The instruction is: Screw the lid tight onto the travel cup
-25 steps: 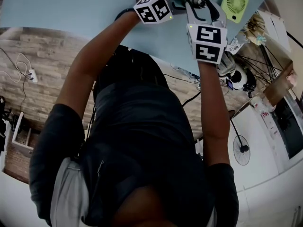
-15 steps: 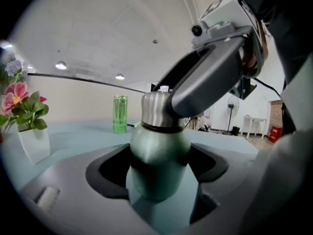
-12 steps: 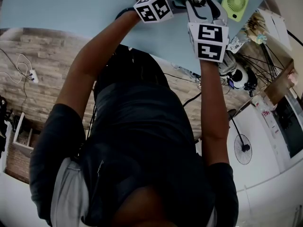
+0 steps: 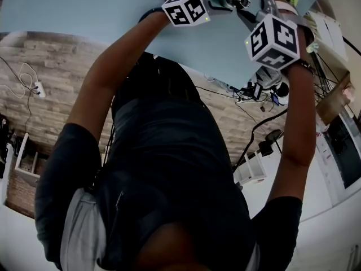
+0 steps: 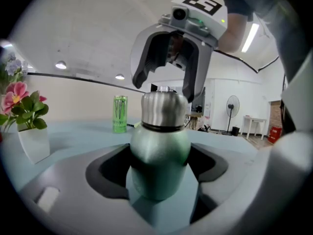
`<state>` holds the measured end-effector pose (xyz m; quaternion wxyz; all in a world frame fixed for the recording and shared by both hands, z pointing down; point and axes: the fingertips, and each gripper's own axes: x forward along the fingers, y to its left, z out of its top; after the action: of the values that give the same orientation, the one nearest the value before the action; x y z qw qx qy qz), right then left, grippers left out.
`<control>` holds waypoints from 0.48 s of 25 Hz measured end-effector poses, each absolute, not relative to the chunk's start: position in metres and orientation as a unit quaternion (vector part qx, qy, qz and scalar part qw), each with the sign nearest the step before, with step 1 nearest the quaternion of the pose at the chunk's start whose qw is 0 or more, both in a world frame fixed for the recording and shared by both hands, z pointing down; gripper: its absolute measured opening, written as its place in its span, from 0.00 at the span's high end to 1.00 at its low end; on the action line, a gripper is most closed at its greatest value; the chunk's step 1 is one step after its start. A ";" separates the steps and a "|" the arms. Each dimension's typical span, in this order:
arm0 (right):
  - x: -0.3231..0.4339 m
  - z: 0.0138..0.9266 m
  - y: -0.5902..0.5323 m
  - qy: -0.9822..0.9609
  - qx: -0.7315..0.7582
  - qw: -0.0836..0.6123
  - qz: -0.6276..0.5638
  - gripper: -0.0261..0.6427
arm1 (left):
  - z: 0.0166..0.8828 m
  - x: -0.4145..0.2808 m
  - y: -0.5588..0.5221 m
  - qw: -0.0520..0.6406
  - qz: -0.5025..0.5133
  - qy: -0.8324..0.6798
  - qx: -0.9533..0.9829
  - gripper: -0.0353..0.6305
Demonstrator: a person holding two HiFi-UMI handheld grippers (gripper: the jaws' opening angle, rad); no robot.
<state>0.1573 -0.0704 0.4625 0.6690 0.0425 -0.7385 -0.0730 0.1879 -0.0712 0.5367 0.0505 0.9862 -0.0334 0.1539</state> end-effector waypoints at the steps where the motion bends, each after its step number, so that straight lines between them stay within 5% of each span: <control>1: 0.158 0.465 -0.070 -0.735 0.016 0.673 -0.077 0.56 | 0.536 0.188 -0.071 0.051 0.154 -0.033 0.986 0.32; 6: 0.157 0.473 -0.066 -0.732 -0.028 0.676 -0.079 0.62 | 0.533 0.188 -0.071 0.052 0.152 -0.033 0.986 0.32; 12: 0.155 0.472 -0.071 -0.763 0.091 0.640 0.022 0.62 | 0.534 0.189 -0.070 0.051 0.153 -0.032 0.986 0.32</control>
<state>0.1551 -0.0706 0.4722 0.6398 0.0907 -0.7628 0.0223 0.1887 -0.0705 0.5342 0.0507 0.9864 -0.0321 0.1532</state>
